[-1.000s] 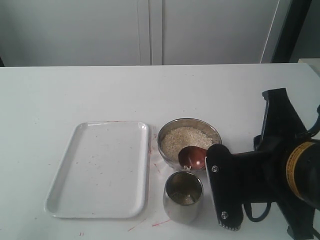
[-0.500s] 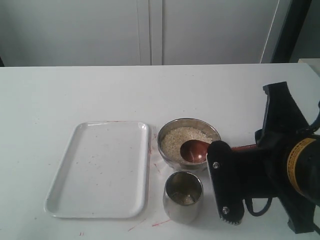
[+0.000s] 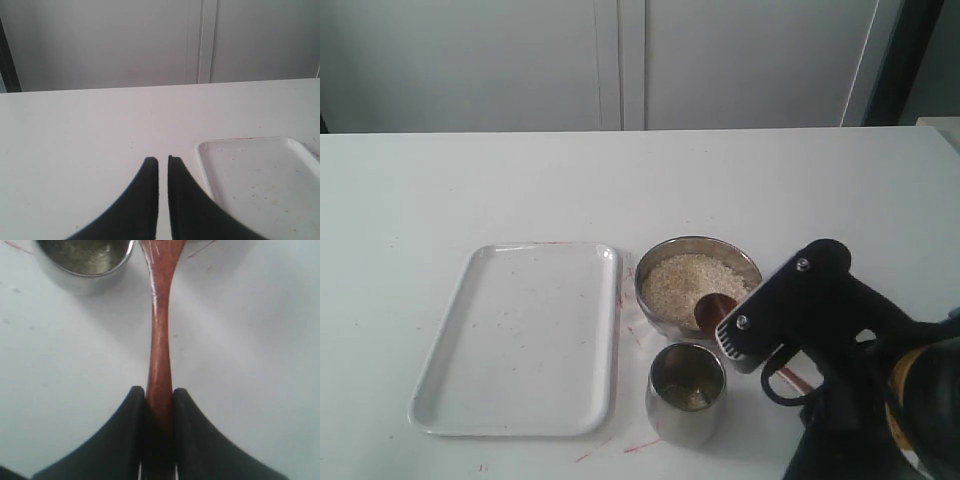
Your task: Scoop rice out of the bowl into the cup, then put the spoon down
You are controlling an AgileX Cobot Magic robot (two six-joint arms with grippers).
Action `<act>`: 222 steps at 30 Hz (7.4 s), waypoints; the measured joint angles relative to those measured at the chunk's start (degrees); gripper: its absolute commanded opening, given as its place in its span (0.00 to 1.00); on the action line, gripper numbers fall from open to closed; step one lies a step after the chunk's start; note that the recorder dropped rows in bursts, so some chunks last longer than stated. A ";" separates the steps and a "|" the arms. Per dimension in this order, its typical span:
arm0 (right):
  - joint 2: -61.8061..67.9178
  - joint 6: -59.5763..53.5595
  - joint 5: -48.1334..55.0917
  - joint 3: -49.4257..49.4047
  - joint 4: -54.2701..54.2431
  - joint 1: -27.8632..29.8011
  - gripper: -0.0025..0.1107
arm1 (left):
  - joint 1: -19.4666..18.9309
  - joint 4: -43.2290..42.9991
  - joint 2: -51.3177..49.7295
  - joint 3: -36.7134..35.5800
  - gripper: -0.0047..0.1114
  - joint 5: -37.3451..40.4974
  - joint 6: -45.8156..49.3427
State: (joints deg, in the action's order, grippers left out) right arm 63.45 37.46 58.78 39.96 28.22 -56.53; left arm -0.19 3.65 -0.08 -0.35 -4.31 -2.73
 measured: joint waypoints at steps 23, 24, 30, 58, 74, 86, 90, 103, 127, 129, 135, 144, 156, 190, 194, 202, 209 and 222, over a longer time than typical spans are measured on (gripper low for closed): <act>5.35 20.13 -10.04 12.42 -2.85 0.14 0.02 | 0.00 0.00 0.00 0.00 0.16 0.00 0.00; 6.73 20.26 -9.89 14.43 -2.51 0.44 0.02 | 0.00 0.00 0.00 0.00 0.16 0.00 0.00; 19.10 23.97 -14.15 23.78 -2.14 2.91 0.02 | 0.00 0.00 0.00 0.00 0.16 0.00 0.00; 56.24 51.21 -25.39 42.79 11.42 2.83 0.02 | 0.00 0.00 0.00 0.00 0.16 0.00 0.00; 58.67 52.08 -22.09 43.97 13.92 2.83 0.02 | 0.00 0.00 0.00 0.00 0.16 0.00 0.00; 60.26 51.24 -23.52 43.97 13.57 2.83 0.02 | 0.00 0.00 0.00 0.00 0.16 0.00 0.00; 60.59 50.49 -24.47 43.97 13.57 2.83 0.02 | 0.00 0.00 0.00 0.00 0.16 0.00 0.00; 60.97 50.40 -24.82 43.97 13.30 2.83 0.06 | 0.00 0.00 0.00 0.00 0.16 0.00 0.00; 56.11 43.31 -24.82 43.97 12.43 1.79 0.43 | 0.00 0.00 0.00 0.00 0.16 0.00 0.00; 54.04 38.60 -24.58 43.97 12.43 1.22 0.43 | 0.00 0.00 0.00 0.00 0.16 0.00 0.00; 47.78 27.82 -21.09 42.08 13.59 -1.48 0.43 | 0.00 0.00 0.00 0.00 0.16 0.00 0.00; 25.13 26.30 -20.86 22.08 21.35 -4.34 0.39 | 0.00 0.00 0.00 0.00 0.16 0.00 0.00; -21.34 10.26 -17.57 1.45 15.43 -4.44 0.39 | 0.00 0.00 0.00 0.00 0.16 0.00 0.00; -37.68 -0.03 -56.85 -8.58 18.52 20.20 0.39 | 0.00 0.00 0.00 0.00 0.16 0.00 0.00; -38.13 4.87 -68.98 -12.62 17.73 32.70 0.39 | 0.00 0.00 0.00 0.00 0.16 0.00 0.00; -43.57 12.65 -81.59 -18.51 17.61 48.90 0.39 | 0.00 0.00 0.00 0.00 0.16 0.00 0.00; -45.33 12.88 -80.52 -20.73 17.68 49.36 0.39 | 0.00 0.00 0.00 0.00 0.16 0.00 0.00; -58.67 -16.67 -74.67 -33.10 -12.30 50.94 0.39 | 0.00 0.00 0.00 0.00 0.16 0.00 0.00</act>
State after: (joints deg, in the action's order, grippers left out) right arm 4.78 20.78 -15.89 6.86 15.92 -5.58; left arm -0.19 3.65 -0.08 -0.35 -4.31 -2.73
